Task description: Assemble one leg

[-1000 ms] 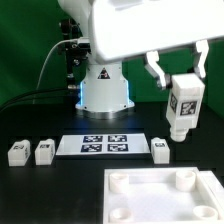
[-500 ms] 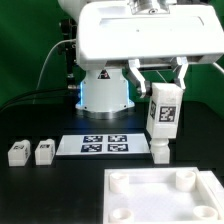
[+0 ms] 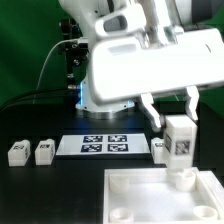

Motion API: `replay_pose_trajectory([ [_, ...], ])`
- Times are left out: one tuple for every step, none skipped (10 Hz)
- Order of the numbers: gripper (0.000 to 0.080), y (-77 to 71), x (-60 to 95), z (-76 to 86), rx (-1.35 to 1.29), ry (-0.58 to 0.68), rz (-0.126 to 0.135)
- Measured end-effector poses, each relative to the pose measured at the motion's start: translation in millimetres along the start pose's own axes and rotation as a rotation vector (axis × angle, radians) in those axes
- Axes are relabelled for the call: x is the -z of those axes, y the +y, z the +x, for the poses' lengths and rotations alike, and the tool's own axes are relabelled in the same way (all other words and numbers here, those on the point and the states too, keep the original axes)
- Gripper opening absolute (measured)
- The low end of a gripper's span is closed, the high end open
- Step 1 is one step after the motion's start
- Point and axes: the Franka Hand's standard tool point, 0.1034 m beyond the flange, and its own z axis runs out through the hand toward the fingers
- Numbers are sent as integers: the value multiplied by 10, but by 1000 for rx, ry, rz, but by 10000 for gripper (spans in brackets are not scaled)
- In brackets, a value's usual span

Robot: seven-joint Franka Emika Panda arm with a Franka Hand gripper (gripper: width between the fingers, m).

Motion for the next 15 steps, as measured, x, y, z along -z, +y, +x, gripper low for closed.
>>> replay_pose_trajectory([
  [292,-98,-57,86,-29,14,19],
  [292,-230,-90,210,-46,30,37],
  [292,-306,-60,325,-84,40,44],
  [292,-319,-14,362,-100,32,47],
  [292,-306,-22,352,-101,34,45],
  [292,-308,-38,335,-102,30,46],
  [292,-307,-39,334,-102,30,46],
  [292,-285,-55,317,-106,30,44],
  [292,-136,-97,280,-94,93,-4],
  [292,-34,-198,194,-110,129,-33],
  [292,49,-250,149,-120,142,-46],
  [292,112,-297,86,-116,125,-41],
  [292,167,-298,72,-108,117,-38],
  [292,145,-300,65,-109,115,-35],
  [292,79,-301,52,-114,112,-29],
])
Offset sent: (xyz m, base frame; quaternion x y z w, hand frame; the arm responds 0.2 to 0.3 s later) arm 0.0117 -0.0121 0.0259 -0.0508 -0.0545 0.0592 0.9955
